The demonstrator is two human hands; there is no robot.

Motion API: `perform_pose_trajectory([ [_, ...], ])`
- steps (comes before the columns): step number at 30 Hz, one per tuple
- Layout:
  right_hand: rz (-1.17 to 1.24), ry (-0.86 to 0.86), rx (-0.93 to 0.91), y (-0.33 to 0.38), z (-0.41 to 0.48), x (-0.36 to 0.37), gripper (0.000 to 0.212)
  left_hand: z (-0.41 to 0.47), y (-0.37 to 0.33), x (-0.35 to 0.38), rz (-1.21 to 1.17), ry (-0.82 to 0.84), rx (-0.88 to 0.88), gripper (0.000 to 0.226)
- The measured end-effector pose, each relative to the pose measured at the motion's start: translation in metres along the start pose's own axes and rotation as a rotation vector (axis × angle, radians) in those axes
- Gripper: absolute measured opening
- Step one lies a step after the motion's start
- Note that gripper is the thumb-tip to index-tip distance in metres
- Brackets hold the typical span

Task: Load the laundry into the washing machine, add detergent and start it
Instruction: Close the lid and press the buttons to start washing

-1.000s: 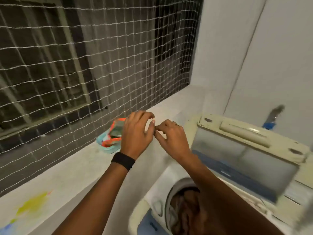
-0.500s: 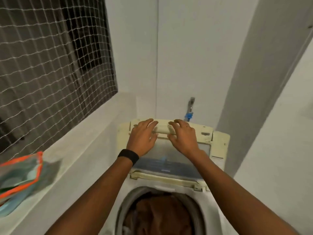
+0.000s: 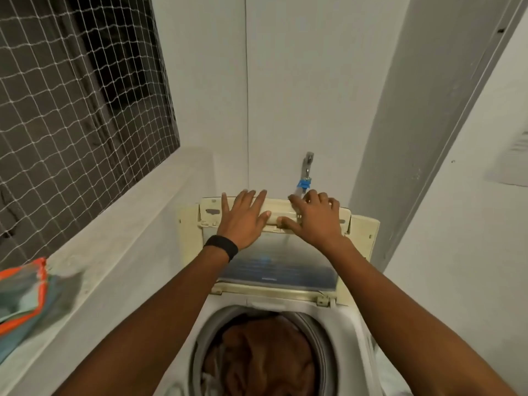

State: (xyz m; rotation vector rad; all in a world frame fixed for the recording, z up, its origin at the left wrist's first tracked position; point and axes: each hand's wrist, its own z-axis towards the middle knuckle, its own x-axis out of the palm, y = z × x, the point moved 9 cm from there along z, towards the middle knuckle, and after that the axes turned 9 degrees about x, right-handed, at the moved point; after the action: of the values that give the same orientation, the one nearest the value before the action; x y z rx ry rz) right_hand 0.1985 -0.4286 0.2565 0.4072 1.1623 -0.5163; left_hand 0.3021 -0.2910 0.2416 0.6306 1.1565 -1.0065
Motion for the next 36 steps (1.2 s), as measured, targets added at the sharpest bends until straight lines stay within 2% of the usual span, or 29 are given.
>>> perform_pose_trajectory([
  [3,-0.007,0.038,-0.015,0.005,-0.016,-0.013,0.070,-0.017,0.002,-0.011,0.006,-0.039,0.023,0.051],
  [6,0.069,0.213,-0.052,0.014,-0.032,-0.021,0.070,-0.035,-0.007,-0.032,0.013,-0.075,0.084,0.045],
  [8,0.137,0.359,-0.088,0.023,-0.046,-0.024,0.064,-0.045,-0.016,-0.039,-0.052,-0.016,0.111,0.048],
  [11,0.222,0.583,-0.170,0.045,-0.083,-0.023,0.060,-0.070,-0.023,-0.033,-0.235,0.229,0.127,0.052],
  [14,0.172,0.798,-0.195,0.057,-0.128,-0.007,0.048,-0.109,-0.031,-0.018,-0.468,0.533,0.162,0.054],
  [17,0.110,1.058,-0.164,0.063,-0.186,0.027,0.043,-0.155,-0.046,0.011,-0.474,0.795,0.274,0.067],
  [19,0.089,1.180,-0.156,0.066,-0.225,0.049,0.040,-0.187,-0.059,0.039,-0.450,0.921,0.323,0.058],
  [21,0.112,1.236,-0.137,0.067,-0.257,0.066,0.044,-0.212,-0.071,0.069,-0.446,0.979,0.352,0.050],
  [26,0.110,1.282,-0.070,0.062,-0.310,0.107,0.047,-0.263,-0.082,0.134,-0.416,1.033,0.322,0.033],
  [36,0.101,1.271,0.041,0.056,-0.361,0.183,0.031,-0.313,-0.082,0.192,-0.307,0.834,0.291,0.035],
])
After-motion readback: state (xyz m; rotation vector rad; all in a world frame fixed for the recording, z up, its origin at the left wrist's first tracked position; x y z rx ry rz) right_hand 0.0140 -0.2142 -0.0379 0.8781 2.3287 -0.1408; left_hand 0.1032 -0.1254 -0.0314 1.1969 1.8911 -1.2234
